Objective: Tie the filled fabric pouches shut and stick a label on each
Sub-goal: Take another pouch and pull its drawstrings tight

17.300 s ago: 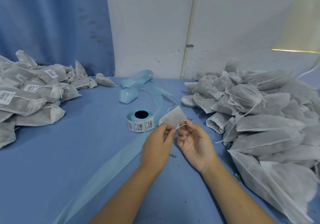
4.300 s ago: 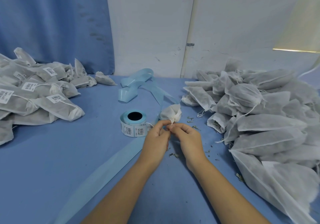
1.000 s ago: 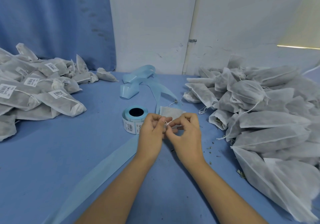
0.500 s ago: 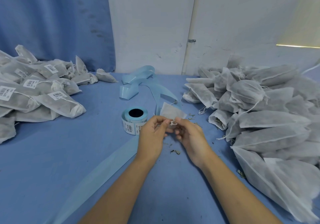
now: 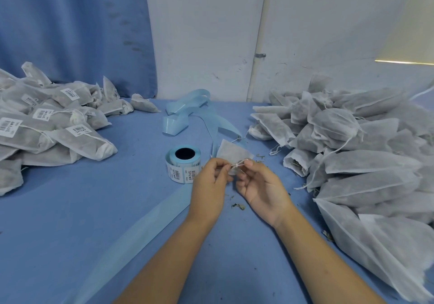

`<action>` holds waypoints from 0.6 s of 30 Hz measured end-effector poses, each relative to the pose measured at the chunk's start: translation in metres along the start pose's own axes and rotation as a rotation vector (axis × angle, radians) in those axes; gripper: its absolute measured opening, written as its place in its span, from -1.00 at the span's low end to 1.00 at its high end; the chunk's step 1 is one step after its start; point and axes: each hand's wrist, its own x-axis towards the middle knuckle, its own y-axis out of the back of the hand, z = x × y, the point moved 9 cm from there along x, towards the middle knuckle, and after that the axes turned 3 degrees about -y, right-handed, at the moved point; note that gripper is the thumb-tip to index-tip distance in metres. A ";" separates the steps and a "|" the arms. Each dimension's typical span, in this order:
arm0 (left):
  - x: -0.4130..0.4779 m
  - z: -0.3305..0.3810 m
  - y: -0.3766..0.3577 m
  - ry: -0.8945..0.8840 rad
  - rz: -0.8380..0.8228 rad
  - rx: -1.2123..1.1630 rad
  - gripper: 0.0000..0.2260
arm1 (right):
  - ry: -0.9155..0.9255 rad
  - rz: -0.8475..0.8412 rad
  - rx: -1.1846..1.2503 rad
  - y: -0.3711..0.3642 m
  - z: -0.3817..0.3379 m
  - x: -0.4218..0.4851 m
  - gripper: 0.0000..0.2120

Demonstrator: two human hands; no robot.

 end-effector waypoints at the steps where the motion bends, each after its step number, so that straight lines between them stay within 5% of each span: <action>1: 0.000 0.001 0.000 -0.005 -0.003 0.019 -0.89 | 0.002 0.007 0.035 0.001 0.000 0.000 -0.93; 18: -0.002 0.012 -0.005 -0.038 -0.007 0.122 -0.90 | 0.074 0.051 0.213 0.012 -0.006 0.002 -0.88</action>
